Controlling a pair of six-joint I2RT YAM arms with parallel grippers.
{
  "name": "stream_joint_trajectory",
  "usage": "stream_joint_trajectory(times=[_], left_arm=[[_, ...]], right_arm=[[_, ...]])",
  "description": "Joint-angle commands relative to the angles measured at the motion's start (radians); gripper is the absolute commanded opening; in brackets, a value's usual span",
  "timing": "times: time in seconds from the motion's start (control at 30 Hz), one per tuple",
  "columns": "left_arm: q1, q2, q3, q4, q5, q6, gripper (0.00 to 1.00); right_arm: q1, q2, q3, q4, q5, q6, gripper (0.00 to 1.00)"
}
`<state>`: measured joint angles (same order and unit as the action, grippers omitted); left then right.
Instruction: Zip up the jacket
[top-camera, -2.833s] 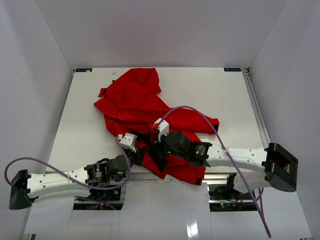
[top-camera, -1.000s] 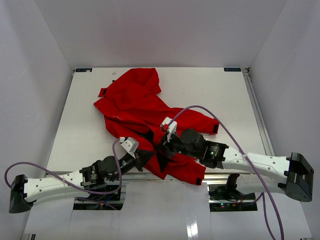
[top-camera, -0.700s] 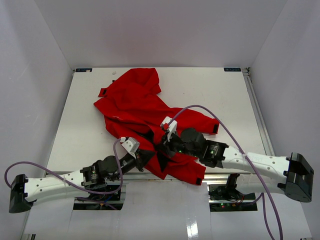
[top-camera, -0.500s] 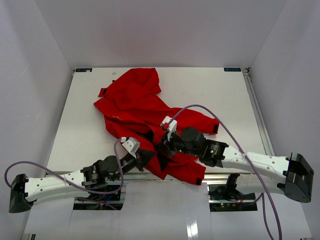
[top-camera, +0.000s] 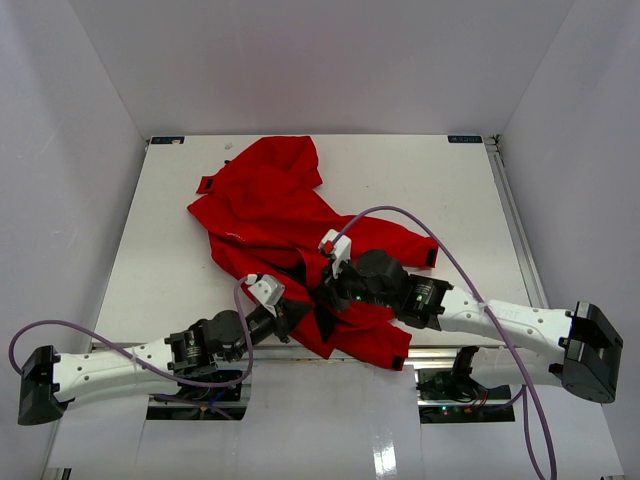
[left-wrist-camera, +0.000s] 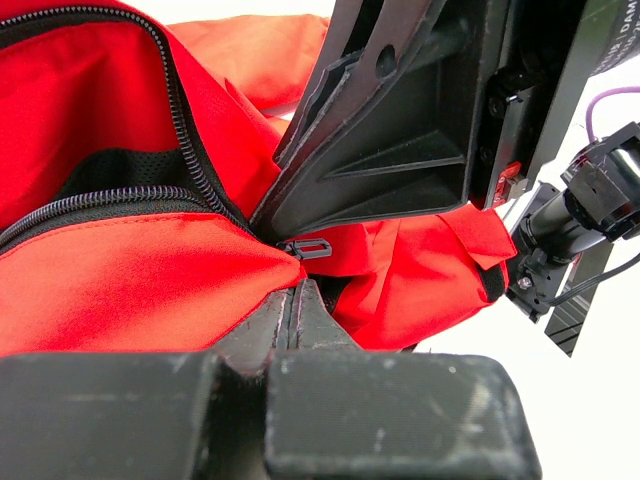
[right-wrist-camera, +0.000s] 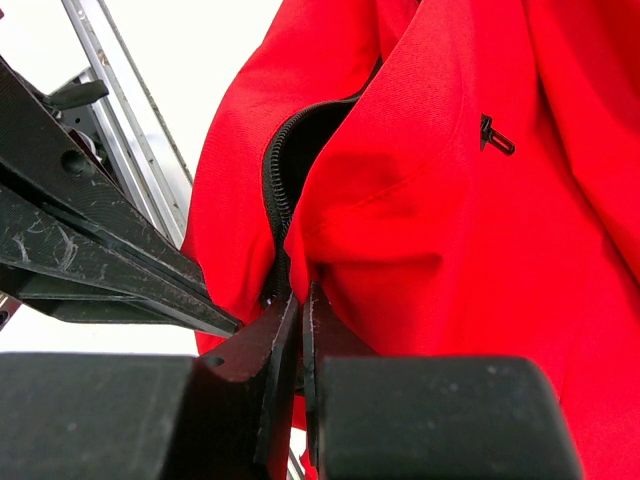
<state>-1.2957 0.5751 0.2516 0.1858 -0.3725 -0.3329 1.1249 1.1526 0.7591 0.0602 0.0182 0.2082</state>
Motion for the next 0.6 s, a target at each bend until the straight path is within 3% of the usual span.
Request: stream_joint_trajectory(times=[0.0, 0.57], left_arm=[[-0.019, 0.008, -0.012, 0.003, 0.158, -0.013, 0.00], [-0.019, 0.039, -0.013, 0.030, 0.215, -0.005, 0.00]], right_arm=[[-0.027, -0.016, 0.090, 0.164, 0.063, 0.026, 0.08], [-0.036, 0.000, 0.104, 0.204, 0.094, 0.070, 0.08]])
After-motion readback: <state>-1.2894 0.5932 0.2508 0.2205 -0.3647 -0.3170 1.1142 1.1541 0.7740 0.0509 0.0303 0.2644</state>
